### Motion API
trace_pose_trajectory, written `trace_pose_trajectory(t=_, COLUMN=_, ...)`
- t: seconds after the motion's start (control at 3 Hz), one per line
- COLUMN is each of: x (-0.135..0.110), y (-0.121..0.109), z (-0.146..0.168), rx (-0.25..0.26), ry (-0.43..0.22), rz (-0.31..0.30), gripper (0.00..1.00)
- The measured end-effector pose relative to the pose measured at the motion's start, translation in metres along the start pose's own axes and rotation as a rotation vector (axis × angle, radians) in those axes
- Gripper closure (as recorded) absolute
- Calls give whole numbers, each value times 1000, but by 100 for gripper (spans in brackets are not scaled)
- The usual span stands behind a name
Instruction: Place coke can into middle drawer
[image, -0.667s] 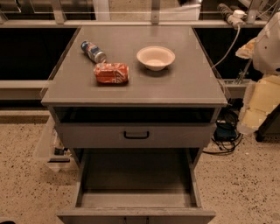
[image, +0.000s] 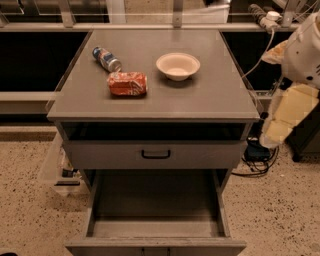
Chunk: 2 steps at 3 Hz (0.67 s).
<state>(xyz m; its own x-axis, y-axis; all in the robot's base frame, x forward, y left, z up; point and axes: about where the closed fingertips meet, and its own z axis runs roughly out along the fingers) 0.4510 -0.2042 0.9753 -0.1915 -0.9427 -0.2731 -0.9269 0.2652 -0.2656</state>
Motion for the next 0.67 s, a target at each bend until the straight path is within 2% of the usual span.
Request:
trace_pose_trajectory(t=0.33, x=-65, y=-32, z=29, rx=2, ry=-195, rz=-69, gripper=0)
trace_pose_trajectory(t=0.67, x=-137, y=-67, z=45, rx=11, ry=-357, rz=-145, gripper=0)
